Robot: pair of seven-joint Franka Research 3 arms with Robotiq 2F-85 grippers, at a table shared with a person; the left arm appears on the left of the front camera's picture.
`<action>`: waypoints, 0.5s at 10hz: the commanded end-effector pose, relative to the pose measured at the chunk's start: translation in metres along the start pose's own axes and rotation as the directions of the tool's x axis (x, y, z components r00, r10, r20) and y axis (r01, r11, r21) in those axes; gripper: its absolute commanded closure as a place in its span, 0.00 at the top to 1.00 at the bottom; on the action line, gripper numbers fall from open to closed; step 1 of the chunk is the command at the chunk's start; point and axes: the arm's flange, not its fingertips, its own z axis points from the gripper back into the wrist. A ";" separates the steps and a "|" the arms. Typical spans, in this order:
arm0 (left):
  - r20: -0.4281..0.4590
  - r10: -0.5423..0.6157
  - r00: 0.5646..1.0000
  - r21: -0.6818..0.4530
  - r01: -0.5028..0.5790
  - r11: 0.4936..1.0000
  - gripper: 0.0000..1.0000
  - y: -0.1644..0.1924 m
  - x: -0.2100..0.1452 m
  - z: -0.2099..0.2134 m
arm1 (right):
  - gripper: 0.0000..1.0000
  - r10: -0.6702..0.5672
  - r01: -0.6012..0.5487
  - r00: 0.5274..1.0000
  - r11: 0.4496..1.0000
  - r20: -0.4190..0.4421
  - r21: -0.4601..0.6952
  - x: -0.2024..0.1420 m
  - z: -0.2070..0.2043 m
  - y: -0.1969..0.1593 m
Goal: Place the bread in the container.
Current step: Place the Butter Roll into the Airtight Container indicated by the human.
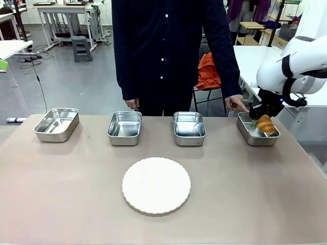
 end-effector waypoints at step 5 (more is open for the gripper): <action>0.011 -0.002 1.000 -0.001 0.002 1.000 1.00 -0.001 0.000 0.000 | 1.00 0.044 -0.044 0.998 0.999 0.050 -0.007 0.004 -0.001 -0.004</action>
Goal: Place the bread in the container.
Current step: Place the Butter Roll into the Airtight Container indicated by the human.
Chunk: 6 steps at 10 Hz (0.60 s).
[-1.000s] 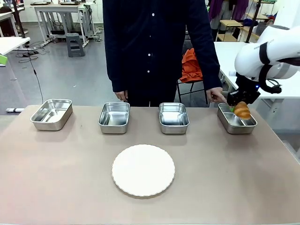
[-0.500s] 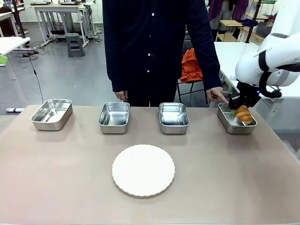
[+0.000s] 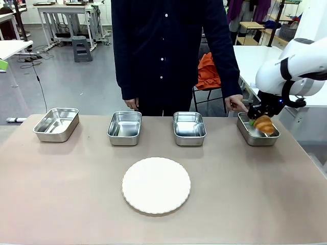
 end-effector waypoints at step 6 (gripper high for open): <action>0.011 -0.002 1.000 -0.001 0.002 1.000 1.00 -0.001 0.000 0.000 | 1.00 0.001 -0.001 1.000 1.000 0.031 -0.001 0.004 0.008 0.003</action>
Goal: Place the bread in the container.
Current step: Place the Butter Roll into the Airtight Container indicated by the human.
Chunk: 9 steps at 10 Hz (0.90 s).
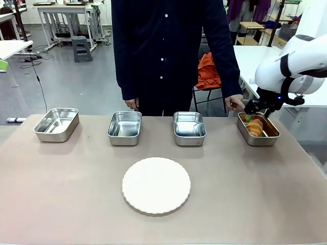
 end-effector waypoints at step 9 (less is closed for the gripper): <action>0.011 -0.002 1.000 -0.001 0.002 1.000 1.00 -0.001 0.000 0.000 | 1.00 0.047 -0.046 0.998 0.999 0.031 -0.023 -0.023 0.025 0.010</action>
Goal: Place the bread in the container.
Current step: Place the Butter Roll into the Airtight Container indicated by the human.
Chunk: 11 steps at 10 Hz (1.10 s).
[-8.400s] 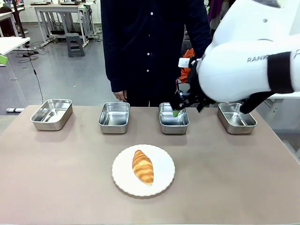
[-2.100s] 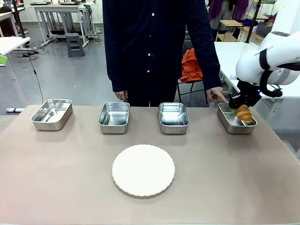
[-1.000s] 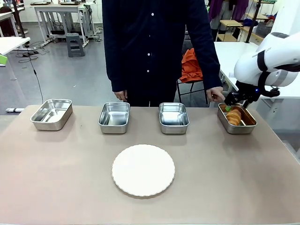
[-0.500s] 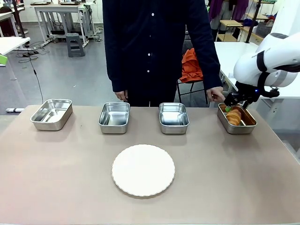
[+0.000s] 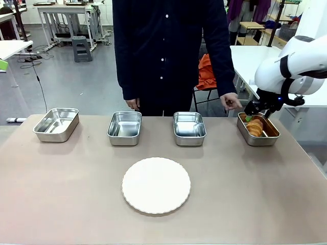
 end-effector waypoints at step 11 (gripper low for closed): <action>0.011 -0.002 1.000 -0.001 0.002 1.000 1.00 -0.001 0.000 0.001 | 1.00 0.131 -0.134 0.981 0.991 0.142 0.011 -0.202 0.087 0.081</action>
